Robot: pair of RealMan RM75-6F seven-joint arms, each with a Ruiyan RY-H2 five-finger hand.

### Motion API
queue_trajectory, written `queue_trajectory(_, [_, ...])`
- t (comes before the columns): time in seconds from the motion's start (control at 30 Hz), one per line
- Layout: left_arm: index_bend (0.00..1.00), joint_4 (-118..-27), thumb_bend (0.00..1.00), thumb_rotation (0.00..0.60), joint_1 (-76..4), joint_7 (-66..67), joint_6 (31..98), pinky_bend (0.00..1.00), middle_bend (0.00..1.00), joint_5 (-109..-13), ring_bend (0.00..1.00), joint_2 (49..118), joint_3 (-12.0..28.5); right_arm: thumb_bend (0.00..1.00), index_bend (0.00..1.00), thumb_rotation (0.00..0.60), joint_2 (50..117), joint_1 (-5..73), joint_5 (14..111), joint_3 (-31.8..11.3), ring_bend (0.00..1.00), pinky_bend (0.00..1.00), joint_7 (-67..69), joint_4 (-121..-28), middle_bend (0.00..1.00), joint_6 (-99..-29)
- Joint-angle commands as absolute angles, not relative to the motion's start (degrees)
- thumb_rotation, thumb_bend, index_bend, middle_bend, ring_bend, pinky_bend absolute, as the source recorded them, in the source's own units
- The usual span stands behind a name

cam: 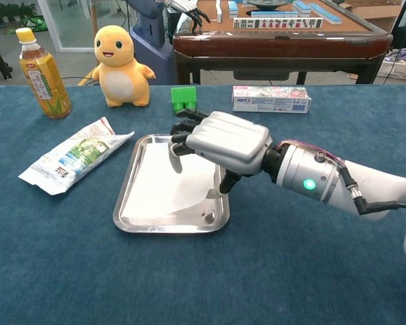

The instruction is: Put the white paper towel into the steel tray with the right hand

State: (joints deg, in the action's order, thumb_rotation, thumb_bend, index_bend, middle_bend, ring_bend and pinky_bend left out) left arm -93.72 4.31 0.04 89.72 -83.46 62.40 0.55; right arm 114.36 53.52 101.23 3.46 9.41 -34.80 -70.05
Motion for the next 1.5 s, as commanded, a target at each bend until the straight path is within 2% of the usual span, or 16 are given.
queue_trajectory(0.03, [0.13,-93.7,0.25,0.600,4.4,0.0,89.7,0.06,0.12,-83.3,0.15,62.4,0.6,0.03,0.42,0.600,113.8,53.2,100.9,3.3,0.12,0.05,8.8,-35.5,0.29,-69.9])
queue_trajectory(0.13, [0.13,-93.6,0.25,0.600,4.4,0.0,89.7,0.06,0.12,-83.3,0.15,62.4,0.5,0.00,0.40,0.600,113.2,52.9,100.5,3.0,0.12,0.05,8.3,-36.5,0.28,-69.9])
queue_trajectory(0.73, [0.13,-93.8,0.25,0.600,4.2,0.1,89.6,0.06,0.12,-83.7,0.15,62.4,0.6,0.00,0.31,0.600,109.9,52.1,98.3,1.5,0.08,0.05,5.0,-44.8,0.24,-66.8])
queue_trajectory(1.03, [0.13,-93.8,0.25,0.600,4.3,0.1,89.7,0.06,0.12,-83.6,0.15,62.3,0.6,0.00,0.18,0.600,108.0,52.4,96.8,0.7,0.03,0.04,2.7,-50.4,0.17,-63.1])
queue_trajectory(1.27, [0.13,-94.2,0.25,0.600,4.3,0.5,89.8,0.06,0.12,-83.7,0.15,62.3,0.6,0.00,0.08,0.600,104.6,53.0,94.5,-0.2,0.00,0.00,2.3,-56.0,0.11,-58.3])
queue_trajectory(1.5, [0.13,-94.4,0.25,0.600,4.2,0.8,89.6,0.06,0.12,-83.7,0.15,62.2,0.6,0.00,0.03,0.600,102.5,52.9,93.0,-0.9,0.00,0.00,-0.7,-59.4,0.08,-56.0])
